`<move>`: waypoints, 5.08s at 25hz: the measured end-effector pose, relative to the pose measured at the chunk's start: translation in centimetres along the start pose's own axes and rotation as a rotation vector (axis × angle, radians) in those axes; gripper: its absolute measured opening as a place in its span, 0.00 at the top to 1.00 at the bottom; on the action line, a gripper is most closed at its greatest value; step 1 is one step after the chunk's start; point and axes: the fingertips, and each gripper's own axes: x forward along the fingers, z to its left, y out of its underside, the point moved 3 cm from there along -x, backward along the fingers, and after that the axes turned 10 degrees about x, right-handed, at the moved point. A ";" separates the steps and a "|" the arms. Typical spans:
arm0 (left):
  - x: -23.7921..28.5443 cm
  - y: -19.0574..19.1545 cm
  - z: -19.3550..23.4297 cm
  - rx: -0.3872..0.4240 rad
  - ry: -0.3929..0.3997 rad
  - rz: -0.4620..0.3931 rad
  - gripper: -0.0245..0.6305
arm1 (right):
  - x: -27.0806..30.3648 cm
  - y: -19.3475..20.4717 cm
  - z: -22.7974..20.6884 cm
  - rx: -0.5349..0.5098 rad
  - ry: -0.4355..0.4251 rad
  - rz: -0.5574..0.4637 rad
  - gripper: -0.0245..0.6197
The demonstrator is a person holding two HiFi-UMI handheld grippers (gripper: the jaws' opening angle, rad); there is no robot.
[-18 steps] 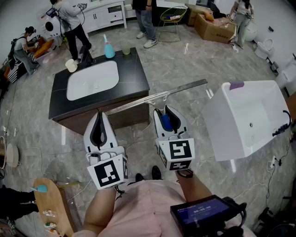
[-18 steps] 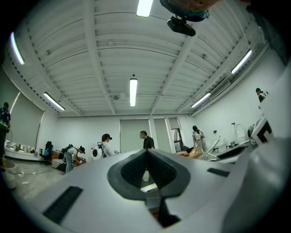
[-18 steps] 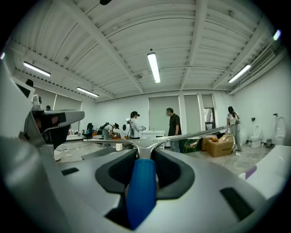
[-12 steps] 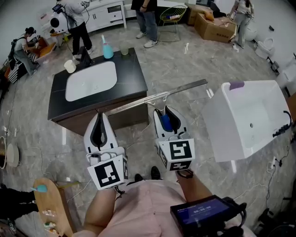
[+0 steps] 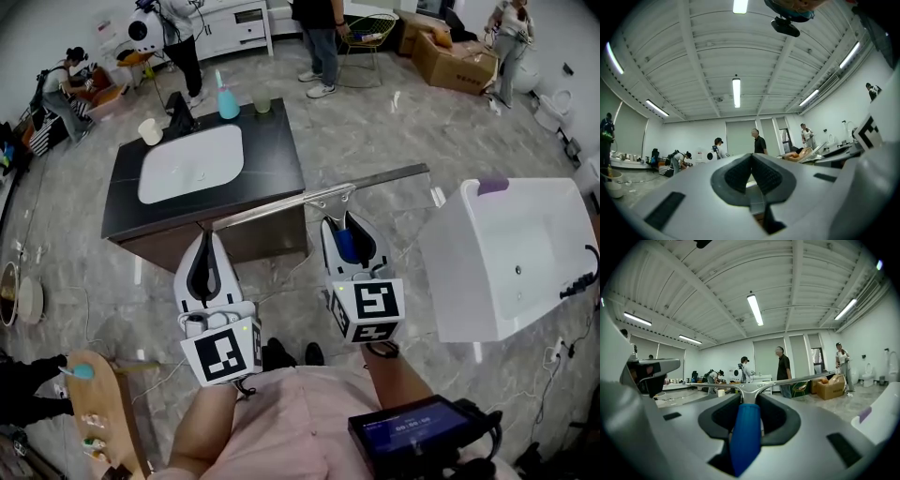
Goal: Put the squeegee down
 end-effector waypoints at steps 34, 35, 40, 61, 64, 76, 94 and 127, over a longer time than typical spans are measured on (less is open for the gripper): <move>20.4 12.2 10.9 -0.047 0.014 0.083 0.95 | 23.4 3.0 2.9 0.008 0.040 0.134 0.77; 21.1 12.1 11.3 -0.047 0.015 0.077 0.95 | 23.9 2.5 3.1 0.007 0.043 0.129 0.77; 24.1 11.6 13.0 -0.050 0.028 0.033 0.95 | 26.4 0.5 3.8 0.002 0.063 0.095 0.77; 29.8 14.2 15.1 -0.070 0.107 0.006 0.95 | 31.6 -0.2 4.5 -0.004 0.132 0.065 0.77; 30.3 14.1 14.4 -0.071 0.111 0.003 0.95 | 31.7 -0.2 4.0 -0.003 0.129 0.072 0.77; 32.7 15.1 12.9 -0.056 0.115 0.030 0.95 | 33.4 0.6 1.3 0.026 0.142 0.107 0.77; 33.8 17.4 12.5 -0.042 0.091 0.106 0.95 | 36.2 3.9 -0.4 0.037 0.132 0.206 0.77; 35.3 20.1 12.9 -0.043 0.050 0.176 0.95 | 40.1 10.0 -2.1 0.046 0.126 0.376 0.77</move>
